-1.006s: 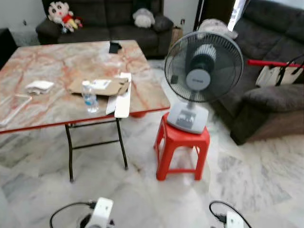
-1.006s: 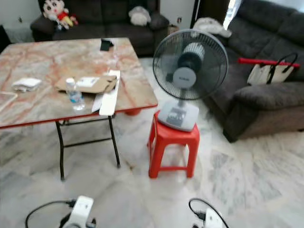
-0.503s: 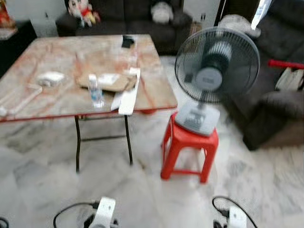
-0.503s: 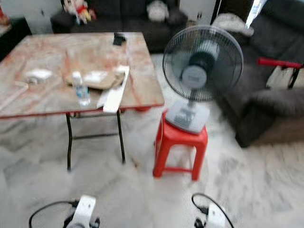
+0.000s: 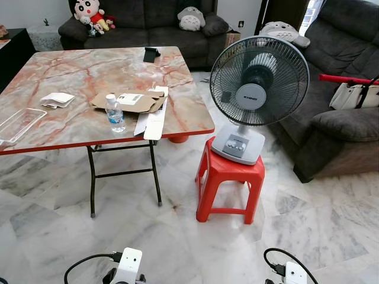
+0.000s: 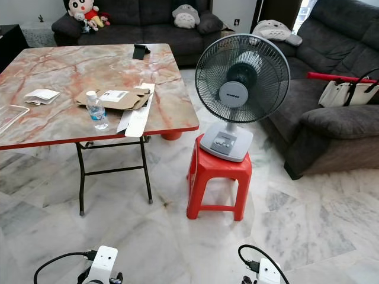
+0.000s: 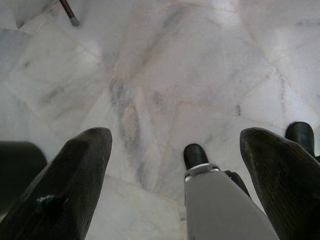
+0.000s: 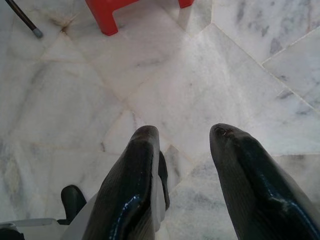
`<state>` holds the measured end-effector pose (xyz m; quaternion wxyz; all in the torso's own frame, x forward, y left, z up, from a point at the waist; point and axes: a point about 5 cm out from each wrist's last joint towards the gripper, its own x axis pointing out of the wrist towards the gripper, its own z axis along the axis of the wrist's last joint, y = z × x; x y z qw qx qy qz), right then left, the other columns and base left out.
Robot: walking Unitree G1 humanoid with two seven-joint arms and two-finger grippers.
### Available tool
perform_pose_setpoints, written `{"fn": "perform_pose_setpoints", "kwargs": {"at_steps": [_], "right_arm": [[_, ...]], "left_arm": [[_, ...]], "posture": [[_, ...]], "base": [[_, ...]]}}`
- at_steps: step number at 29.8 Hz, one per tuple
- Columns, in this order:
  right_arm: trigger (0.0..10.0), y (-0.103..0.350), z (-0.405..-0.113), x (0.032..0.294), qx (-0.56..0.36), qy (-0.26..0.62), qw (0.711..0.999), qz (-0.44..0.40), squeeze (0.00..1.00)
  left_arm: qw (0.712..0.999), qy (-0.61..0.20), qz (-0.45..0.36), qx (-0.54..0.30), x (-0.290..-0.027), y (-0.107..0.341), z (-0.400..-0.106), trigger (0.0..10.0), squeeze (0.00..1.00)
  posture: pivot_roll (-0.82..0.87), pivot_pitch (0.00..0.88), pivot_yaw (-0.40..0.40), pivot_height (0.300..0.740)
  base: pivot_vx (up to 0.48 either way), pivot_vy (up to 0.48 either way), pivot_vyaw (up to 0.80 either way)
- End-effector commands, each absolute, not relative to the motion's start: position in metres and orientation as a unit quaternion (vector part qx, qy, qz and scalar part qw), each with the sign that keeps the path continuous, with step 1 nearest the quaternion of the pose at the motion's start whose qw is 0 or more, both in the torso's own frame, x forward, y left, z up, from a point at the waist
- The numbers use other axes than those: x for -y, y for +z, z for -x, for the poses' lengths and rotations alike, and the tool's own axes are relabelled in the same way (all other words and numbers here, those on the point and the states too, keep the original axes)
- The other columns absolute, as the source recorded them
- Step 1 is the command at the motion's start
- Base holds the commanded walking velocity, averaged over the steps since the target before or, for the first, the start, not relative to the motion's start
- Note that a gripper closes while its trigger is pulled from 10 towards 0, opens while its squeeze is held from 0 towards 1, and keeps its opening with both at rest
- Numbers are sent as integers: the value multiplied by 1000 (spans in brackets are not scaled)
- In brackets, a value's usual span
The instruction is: Picking trash to rubbish bin
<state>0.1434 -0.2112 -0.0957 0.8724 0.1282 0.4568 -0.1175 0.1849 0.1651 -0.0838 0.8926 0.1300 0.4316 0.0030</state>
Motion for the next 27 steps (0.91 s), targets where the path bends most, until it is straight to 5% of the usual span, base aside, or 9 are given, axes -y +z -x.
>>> {"fn": "perform_pose_setpoints", "kwargs": {"at_steps": [1, 17, 27], "right_arm": [[10000, -95, -145, 212, -454, -120, 874, -125, 0], [10000, -95, -146, 212, -455, -111, 876, -113, 0], [10000, -95, -144, 212, -458, -111, 875, -108, 0]], "left_arm": [[892, 4, -129, -434, -164, -84, -186, 10000, 0], [896, 5, -120, -428, -163, -83, -186, 10000, 0], [895, 5, -119, -430, -163, -84, -186, 10000, 0]], "posture": [[-66, 15, -57, 740], [-65, 19, -58, 740], [-65, 25, -56, 740]], "base": [[0, 0, 0], [0, 0, 0], [0, 0, 800]]}}
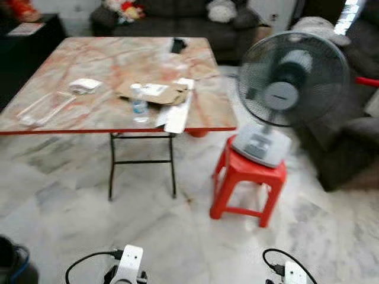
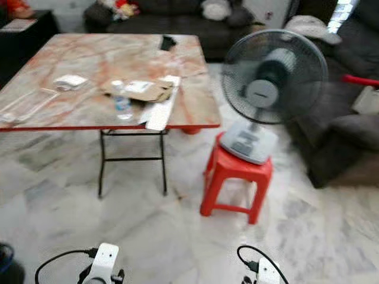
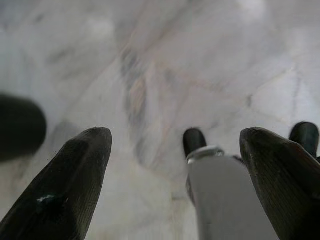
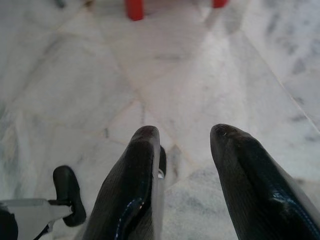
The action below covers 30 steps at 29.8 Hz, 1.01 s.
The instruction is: Picking trash to rubbish bin
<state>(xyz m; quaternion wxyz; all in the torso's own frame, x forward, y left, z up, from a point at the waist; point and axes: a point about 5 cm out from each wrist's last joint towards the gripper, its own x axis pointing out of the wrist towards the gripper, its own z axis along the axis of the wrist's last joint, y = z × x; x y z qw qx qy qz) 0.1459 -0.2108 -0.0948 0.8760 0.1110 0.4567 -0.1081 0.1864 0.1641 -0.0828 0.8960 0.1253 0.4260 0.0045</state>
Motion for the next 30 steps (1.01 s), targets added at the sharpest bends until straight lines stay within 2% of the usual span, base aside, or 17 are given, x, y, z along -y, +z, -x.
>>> {"fn": "perform_pose_setpoints", "kwargs": {"at_steps": [1, 6, 15, 21, 25, 28, 30], "right_arm": [[10000, -95, -144, 212, -459, -110, 875, -108, 0], [10000, -96, -144, 212, -460, -110, 875, -108, 0], [10000, -95, -144, 212, -455, -109, 878, -102, 0], [10000, -95, -144, 213, -451, -113, 878, -110, 0], [10000, -95, -143, 214, -452, -122, 876, -115, 0], [10000, -80, -167, 233, -413, -115, 897, -104, 0], [10000, -79, -169, 235, -409, -113, 900, -102, 0]], "left_arm": [[895, 6, -118, -431, -163, -84, -186, 10000, 0], [895, 7, -112, -432, -163, -84, -185, 10000, 0], [894, 1, -108, -434, -161, -84, -185, 10000, 0], [896, -2, -109, -431, -160, -83, -187, 10000, 0], [897, 1, -110, -429, -161, -82, -190, 10000, 0], [897, 1, -110, -429, -161, -82, -190, 10000, 0], [897, 2, -110, -429, -161, -82, -190, 10000, 0]], "posture": [[-65, 25, -56, 740], [-64, 25, -55, 740], [-71, 2, -54, 740], [-71, 0, -55, 740], [-71, 0, -57, 740], [-73, 0, -58, 740], [-73, 0, -58, 740]], "base": [[0, 0, 800], [0, 0, 726], [0, 0, 0], [0, 0, 771], [0, 0, 275], [0, 0, 0], [0, 0, 0]]}}
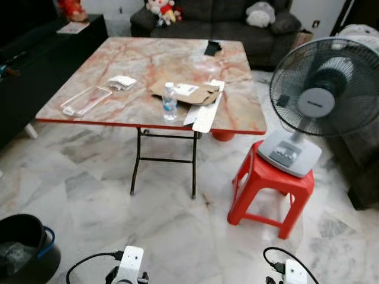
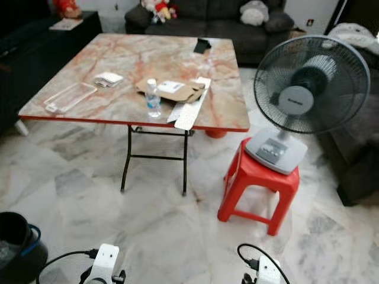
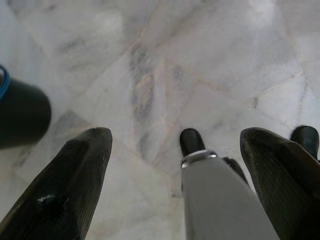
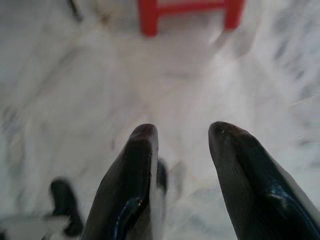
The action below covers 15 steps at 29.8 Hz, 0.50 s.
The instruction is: Picking trash to rubbish bin
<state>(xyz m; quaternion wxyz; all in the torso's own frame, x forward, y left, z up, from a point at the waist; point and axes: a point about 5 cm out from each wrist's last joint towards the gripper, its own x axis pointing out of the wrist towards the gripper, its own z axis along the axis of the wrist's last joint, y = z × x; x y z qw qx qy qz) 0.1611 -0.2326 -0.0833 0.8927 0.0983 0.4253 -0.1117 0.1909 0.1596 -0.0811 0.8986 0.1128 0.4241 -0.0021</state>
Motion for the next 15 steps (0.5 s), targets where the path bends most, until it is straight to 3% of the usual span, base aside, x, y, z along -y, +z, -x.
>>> {"fn": "perform_pose_setpoints", "kwargs": {"at_steps": [1, 6, 15], "right_arm": [[10000, -79, -168, 237, -408, -111, 901, -93, 0], [10000, -81, -161, 241, -421, -120, 894, -94, 0], [10000, -84, -155, 242, -437, -116, 888, -84, 0]], "left_arm": [[897, 2, -110, -429, -161, -82, -190, 10000, 0], [896, 2, -109, -430, -160, -82, -189, 10000, 0], [896, 12, -107, -431, -163, -83, -188, 10000, 0]], "posture": [[-72, 0, -61, 740], [-68, 0, -65, 740], [-56, 0, -70, 740]], "base": [[0, 0, 531], [0, 0, 749], [0, 0, 62]]}}
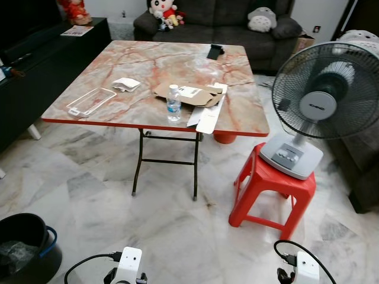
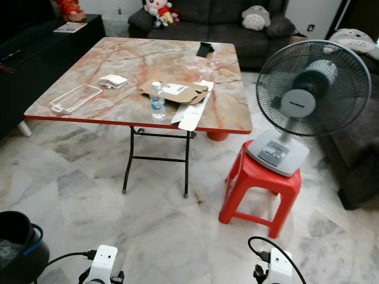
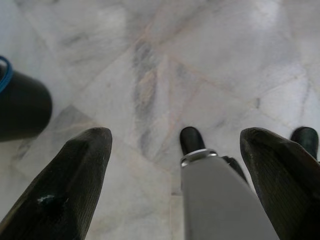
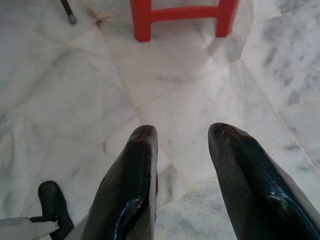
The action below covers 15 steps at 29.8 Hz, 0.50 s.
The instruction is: Picking trash to rubbish bin
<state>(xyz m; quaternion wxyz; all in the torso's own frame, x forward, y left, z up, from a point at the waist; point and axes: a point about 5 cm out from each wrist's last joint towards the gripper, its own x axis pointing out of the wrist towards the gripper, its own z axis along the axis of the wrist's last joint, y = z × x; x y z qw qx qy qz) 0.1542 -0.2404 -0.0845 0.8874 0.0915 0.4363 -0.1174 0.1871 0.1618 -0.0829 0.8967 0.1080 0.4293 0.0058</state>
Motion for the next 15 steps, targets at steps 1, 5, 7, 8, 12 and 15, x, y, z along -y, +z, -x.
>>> {"fn": "perform_pose_setpoints", "kwargs": {"at_steps": [1, 5, 7, 8, 12, 15], "right_arm": [[10000, -83, -155, 242, -437, -114, 889, -78, 0], [10000, -84, -154, 243, -436, -123, 887, -93, 0], [10000, -84, -154, 243, -436, -122, 887, -93, 0], [10000, -84, -154, 243, -436, -122, 887, -93, 0], [10000, -85, -153, 242, -441, -119, 885, -90, 0], [10000, -84, -154, 242, -442, -108, 888, -72, 0]], "left_arm": [[895, 12, -106, -433, -164, -83, -187, 10000, 0], [893, 13, -107, -436, -165, -83, -187, 10000, 0], [893, 13, -107, -437, -165, -83, -187, 10000, 0], [893, 13, -107, -437, -165, -83, -187, 10000, 0], [890, 11, -109, -443, -164, -84, -185, 10000, 0], [889, 9, -112, -443, -164, -84, -186, 10000, 0]], "posture": [[-56, 0, -68, 740], [-56, 0, -67, 740], [-56, 0, -67, 740], [-56, 0, -67, 740], [-55, 2, -66, 740], [-55, 5, -65, 740]], "base": [[0, 0, 781], [247, 0, 586], [251, 0, 0], [251, 0, 0], [259, 0, 0], [275, 0, 265]]}}
